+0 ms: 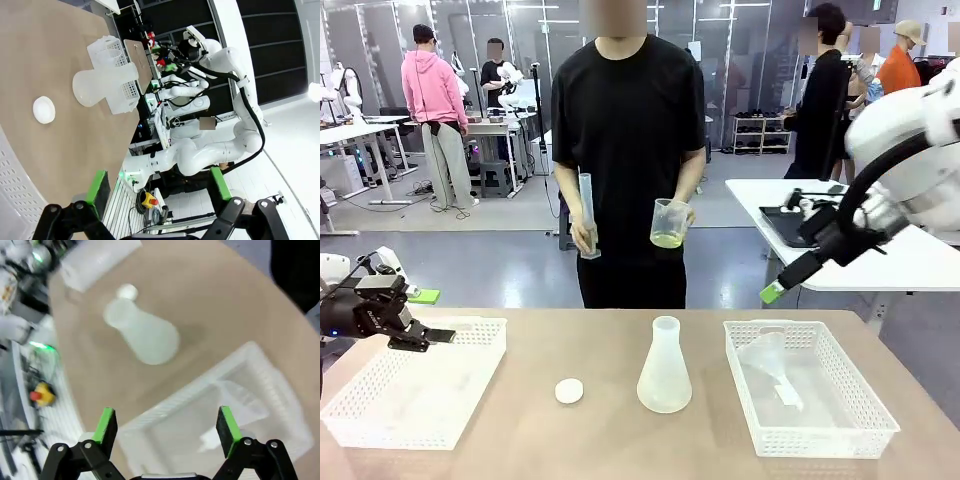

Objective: Prepare the solutions needed for the experiment.
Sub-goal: Pick up the Plastic Funnel and insert it into the Big flask.

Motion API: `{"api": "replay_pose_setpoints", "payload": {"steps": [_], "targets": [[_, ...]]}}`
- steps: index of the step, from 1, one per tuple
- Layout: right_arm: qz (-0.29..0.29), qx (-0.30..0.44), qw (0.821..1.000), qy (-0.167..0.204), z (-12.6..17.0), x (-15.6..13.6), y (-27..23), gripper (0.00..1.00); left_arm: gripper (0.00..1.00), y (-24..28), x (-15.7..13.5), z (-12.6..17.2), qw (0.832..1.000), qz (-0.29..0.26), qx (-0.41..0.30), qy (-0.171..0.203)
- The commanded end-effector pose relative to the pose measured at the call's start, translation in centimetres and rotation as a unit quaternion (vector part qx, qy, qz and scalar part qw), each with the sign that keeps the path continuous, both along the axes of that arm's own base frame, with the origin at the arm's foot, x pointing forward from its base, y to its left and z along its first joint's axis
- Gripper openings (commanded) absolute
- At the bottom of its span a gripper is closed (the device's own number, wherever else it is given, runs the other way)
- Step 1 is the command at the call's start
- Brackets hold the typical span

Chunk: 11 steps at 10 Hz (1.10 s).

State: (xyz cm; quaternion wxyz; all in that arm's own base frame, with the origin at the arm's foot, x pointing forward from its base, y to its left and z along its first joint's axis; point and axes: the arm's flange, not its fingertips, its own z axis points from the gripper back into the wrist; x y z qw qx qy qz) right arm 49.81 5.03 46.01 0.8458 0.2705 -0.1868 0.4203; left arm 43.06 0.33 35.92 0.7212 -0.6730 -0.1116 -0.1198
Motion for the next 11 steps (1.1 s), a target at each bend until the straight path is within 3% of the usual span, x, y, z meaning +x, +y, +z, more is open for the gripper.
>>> {"api": "replay_pose_setpoints", "payload": {"steps": [1,2,3,8,9,11], "targets": [[0.002,-0.060,0.996,-0.068,-2.6,1.7,2.5,1.00,1.00,-0.1,-0.2,0.2,1.000,0.000,-0.001,-0.002],[0.006,-0.098,0.992,-0.079,-3.1,2.2,3.2,1.00,1.00,-0.1,-0.2,0.2,1.000,0.000,-0.001,-0.002],[0.013,-0.038,0.999,-0.036,-0.8,1.1,1.7,1.00,1.00,-0.1,-0.2,0.2,1.000,0.000,-0.001,-0.002],[0.013,-0.038,0.999,-0.036,-0.8,1.1,1.7,1.00,1.00,-0.1,-0.2,0.2,1.000,0.000,-0.001,-0.002],[0.017,-0.047,0.998,-0.040,-1.0,1.1,1.6,1.00,1.00,-0.1,-0.2,0.2,1.000,0.000,-0.001,-0.002],[0.099,-0.122,0.983,-0.096,-1.2,2.7,0.5,1.00,1.00,-0.1,-0.2,0.2,1.000,0.000,-0.001,-0.002]]}}
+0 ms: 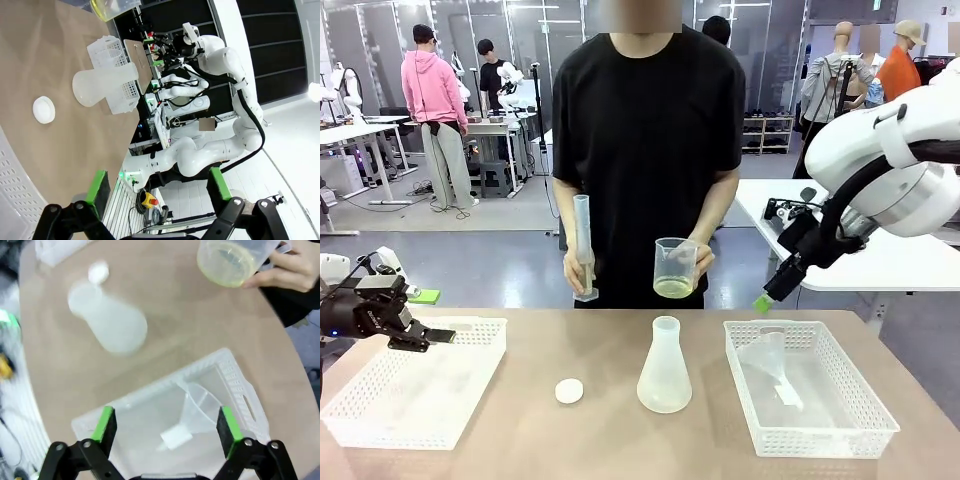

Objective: Prepare the solutions needed for the experiment.
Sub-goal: Pick up the Plastic Funnel and insert it into the Big flask.

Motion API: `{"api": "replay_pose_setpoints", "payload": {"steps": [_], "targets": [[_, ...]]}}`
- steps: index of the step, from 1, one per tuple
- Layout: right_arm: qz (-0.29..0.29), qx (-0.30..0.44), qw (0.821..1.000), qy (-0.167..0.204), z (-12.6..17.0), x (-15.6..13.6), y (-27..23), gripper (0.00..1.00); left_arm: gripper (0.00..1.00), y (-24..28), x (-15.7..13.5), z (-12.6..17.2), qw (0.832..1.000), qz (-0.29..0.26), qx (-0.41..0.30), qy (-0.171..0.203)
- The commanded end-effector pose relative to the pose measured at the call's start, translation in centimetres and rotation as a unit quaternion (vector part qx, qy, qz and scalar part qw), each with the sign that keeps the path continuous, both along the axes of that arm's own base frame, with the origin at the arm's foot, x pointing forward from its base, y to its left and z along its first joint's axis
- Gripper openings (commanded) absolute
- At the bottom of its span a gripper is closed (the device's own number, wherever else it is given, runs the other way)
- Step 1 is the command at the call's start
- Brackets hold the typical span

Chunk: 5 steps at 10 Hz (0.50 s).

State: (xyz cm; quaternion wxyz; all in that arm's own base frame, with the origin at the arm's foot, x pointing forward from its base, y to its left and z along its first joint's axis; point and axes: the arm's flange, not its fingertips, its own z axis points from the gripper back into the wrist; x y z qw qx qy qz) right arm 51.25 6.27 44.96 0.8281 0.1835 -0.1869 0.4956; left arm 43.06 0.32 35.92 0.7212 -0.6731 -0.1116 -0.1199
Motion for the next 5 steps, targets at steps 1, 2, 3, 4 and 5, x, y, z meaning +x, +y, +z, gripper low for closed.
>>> {"api": "replay_pose_setpoints", "payload": {"steps": [1,2,3,4,5], "targets": [[0.101,-0.075,0.991,-0.039,-0.3,1.9,-0.8,1.00,1.00,-0.1,-0.2,0.2,1.000,0.000,-0.001,-0.002],[0.135,-0.097,0.985,-0.039,-0.5,2.4,-0.8,1.00,1.00,-0.1,-0.2,0.2,1.000,0.000,-0.001,-0.002],[0.170,-0.105,0.979,-0.047,-0.8,3.0,-0.7,1.00,1.00,-0.1,-0.2,0.2,1.000,0.000,-0.001,-0.002],[0.204,-0.128,0.969,-0.060,-1.0,3.7,-0.4,1.00,1.00,-0.1,-0.2,0.2,1.000,0.000,-0.001,-0.002],[0.250,-0.151,0.954,-0.066,-1.3,4.1,0.0,1.00,1.00,-0.1,-0.2,0.2,1.000,0.000,-0.001,-0.002]]}}
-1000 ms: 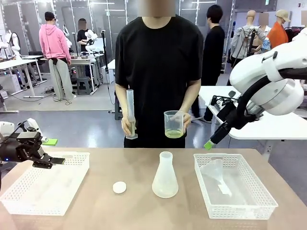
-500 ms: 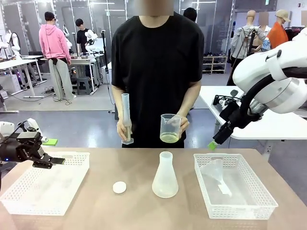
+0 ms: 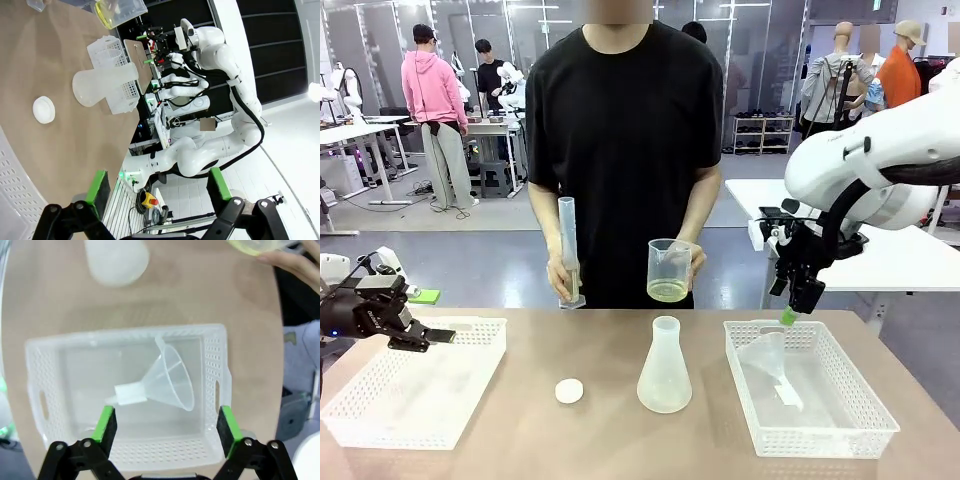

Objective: Prepare the solutions needed for the experiment.
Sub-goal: Pick up the Plastic Funnel and insert it into the Big flask.

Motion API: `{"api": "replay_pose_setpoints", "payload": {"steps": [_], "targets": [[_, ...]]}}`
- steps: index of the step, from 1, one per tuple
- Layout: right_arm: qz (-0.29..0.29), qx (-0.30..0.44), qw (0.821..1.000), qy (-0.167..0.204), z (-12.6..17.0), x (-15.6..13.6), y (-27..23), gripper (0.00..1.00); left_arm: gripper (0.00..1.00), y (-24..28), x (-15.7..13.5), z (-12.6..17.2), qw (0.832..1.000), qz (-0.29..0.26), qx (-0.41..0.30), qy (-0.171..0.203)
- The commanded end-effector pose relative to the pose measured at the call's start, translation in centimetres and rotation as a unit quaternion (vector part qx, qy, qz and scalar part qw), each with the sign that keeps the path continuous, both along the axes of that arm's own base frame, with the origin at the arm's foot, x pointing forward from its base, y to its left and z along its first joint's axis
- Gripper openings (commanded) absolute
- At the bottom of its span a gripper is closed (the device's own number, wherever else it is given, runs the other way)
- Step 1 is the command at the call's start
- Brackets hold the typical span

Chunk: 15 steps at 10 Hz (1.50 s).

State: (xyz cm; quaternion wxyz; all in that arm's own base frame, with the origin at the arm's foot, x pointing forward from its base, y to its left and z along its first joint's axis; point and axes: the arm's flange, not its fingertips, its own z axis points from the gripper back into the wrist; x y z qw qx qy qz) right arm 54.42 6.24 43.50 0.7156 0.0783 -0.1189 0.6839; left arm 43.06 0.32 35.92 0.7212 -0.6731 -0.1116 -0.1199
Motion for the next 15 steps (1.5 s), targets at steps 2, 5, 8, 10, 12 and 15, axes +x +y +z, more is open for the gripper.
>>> {"api": "replay_pose_setpoints", "payload": {"steps": [2,5,8,10,12,15], "targets": [[0.068,-0.043,0.997,-0.007,0.1,1.2,0.8,1.00,1.00,-0.1,-0.2,0.2,1.000,0.000,-0.001,-0.002],[0.048,-0.033,0.998,-0.005,-0.3,0.7,0.8,1.00,1.00,-0.1,-0.2,0.2,1.000,0.000,-0.001,-0.002],[0.077,-0.061,0.995,0.027,-0.5,1.3,1.4,1.00,1.00,-0.1,-0.2,0.2,1.000,0.000,-0.001,-0.002],[0.112,-0.080,0.989,0.051,-0.8,2.2,2.0,1.00,1.00,-0.1,-0.2,0.2,1.000,0.000,-0.001,-0.002],[0.138,-0.080,0.983,0.086,-1.7,3.1,2.7,1.00,1.00,-0.1,-0.2,0.2,1.000,0.000,-0.001,-0.002],[0.148,-0.093,0.979,0.108,-3.6,4.5,3.7,1.00,1.00,-0.1,-0.2,0.2,1.000,0.000,-0.001,-0.002]]}}
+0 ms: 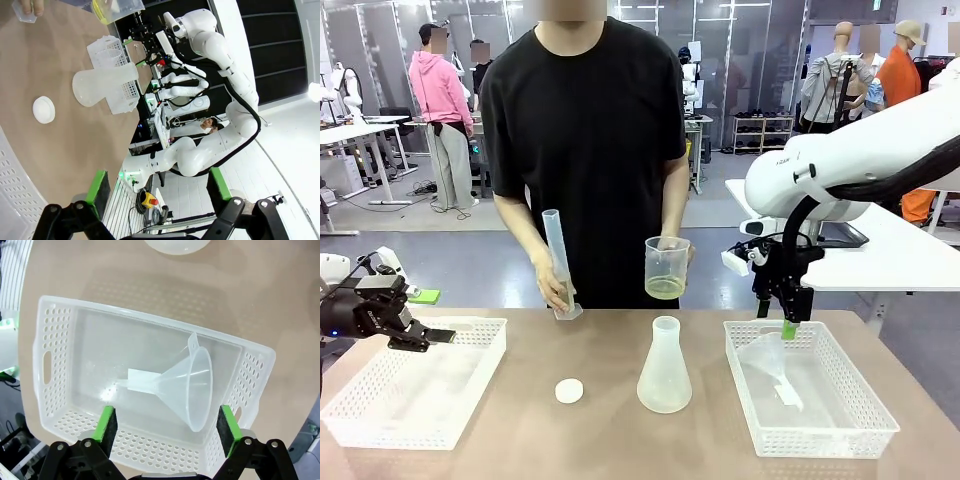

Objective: Prepare the solutions needed for the experiment.
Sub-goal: Pick up the Plastic Funnel and insert it into the Big flask.

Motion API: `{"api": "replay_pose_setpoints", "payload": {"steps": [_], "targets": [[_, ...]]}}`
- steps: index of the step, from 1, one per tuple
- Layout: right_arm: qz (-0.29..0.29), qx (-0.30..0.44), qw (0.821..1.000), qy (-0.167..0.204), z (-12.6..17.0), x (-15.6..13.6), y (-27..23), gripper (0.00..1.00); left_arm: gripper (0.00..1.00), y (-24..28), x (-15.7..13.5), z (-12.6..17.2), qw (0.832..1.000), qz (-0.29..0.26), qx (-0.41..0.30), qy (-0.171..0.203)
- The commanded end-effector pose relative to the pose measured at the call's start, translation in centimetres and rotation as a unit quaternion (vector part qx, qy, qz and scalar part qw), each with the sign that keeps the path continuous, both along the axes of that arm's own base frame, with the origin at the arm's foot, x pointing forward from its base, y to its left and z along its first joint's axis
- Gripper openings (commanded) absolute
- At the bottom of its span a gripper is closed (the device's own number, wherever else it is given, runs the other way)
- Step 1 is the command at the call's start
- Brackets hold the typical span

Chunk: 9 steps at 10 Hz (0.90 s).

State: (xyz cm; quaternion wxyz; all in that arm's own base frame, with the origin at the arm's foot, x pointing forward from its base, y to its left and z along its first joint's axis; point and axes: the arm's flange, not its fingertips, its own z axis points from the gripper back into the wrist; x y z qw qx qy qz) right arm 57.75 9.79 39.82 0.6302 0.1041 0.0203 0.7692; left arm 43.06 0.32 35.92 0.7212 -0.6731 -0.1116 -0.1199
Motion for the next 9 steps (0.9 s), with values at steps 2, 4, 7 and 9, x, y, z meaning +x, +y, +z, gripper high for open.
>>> {"api": "replay_pose_setpoints", "payload": {"steps": [2,4,7,9], "targets": [[0.022,-0.029,0.999,0.033,-1.3,1.8,0.5,1.00,1.00,-0.1,-0.2,0.2,1.000,0.000,-0.001,-0.002],[0.034,-0.035,0.998,0.050,-2.4,2.2,0.8,1.00,1.00,-0.1,-0.2,0.2,1.000,0.000,-0.001,-0.002],[0.048,-0.038,0.996,0.072,-3.7,3.0,1.2,1.00,1.00,-0.1,-0.2,0.2,1.000,0.000,-0.001,-0.002],[0.063,-0.054,0.992,0.095,-4.3,3.7,1.2,1.00,1.00,-0.1,-0.2,0.2,1.000,0.000,-0.001,-0.002]]}}
